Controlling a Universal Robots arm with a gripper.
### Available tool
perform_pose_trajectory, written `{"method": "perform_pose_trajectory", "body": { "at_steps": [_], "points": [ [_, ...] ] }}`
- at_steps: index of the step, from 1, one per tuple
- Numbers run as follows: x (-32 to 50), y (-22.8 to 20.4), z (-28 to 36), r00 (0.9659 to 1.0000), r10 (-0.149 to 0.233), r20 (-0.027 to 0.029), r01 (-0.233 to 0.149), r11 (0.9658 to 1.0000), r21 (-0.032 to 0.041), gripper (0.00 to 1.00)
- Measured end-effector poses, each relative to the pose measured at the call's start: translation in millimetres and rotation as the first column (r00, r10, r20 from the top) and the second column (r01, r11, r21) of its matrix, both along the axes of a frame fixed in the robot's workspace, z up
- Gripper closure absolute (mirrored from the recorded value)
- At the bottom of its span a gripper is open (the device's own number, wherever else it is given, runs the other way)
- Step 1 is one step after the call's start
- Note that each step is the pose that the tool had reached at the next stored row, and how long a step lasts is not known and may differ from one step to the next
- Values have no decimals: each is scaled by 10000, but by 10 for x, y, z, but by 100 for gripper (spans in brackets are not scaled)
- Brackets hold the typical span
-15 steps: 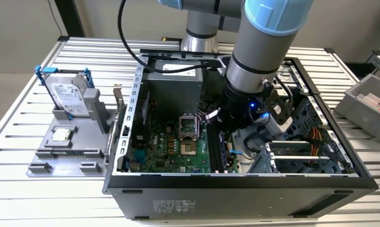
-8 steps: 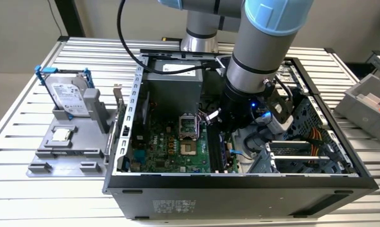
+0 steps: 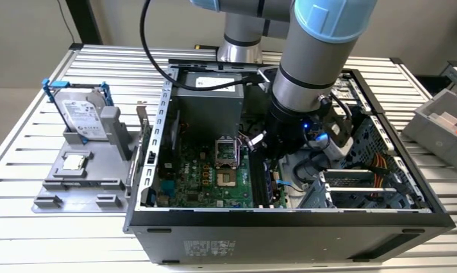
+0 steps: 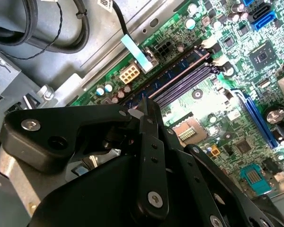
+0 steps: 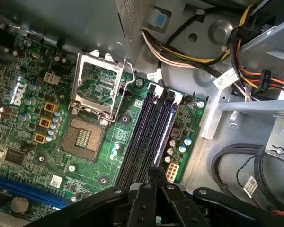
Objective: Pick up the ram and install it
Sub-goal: 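Press down the ram until it locks into place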
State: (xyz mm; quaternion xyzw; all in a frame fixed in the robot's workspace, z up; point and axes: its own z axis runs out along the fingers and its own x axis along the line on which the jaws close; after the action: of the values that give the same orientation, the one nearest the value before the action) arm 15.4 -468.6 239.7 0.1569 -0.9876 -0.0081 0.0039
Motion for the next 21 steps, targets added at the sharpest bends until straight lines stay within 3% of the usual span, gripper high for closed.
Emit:
{"method": "perform_pose_trajectory", "body": {
  "at_steps": [14, 15, 21],
  "points": [
    [0, 0, 0, 9966, 820, 1, -820, 9966, 1, 100],
    [0, 2, 0, 9908, 1353, 0, -1353, 9908, 0, 100],
    [1, 6, 0, 9841, 1775, 1, -1775, 9841, 2, 100]
  ]
}}
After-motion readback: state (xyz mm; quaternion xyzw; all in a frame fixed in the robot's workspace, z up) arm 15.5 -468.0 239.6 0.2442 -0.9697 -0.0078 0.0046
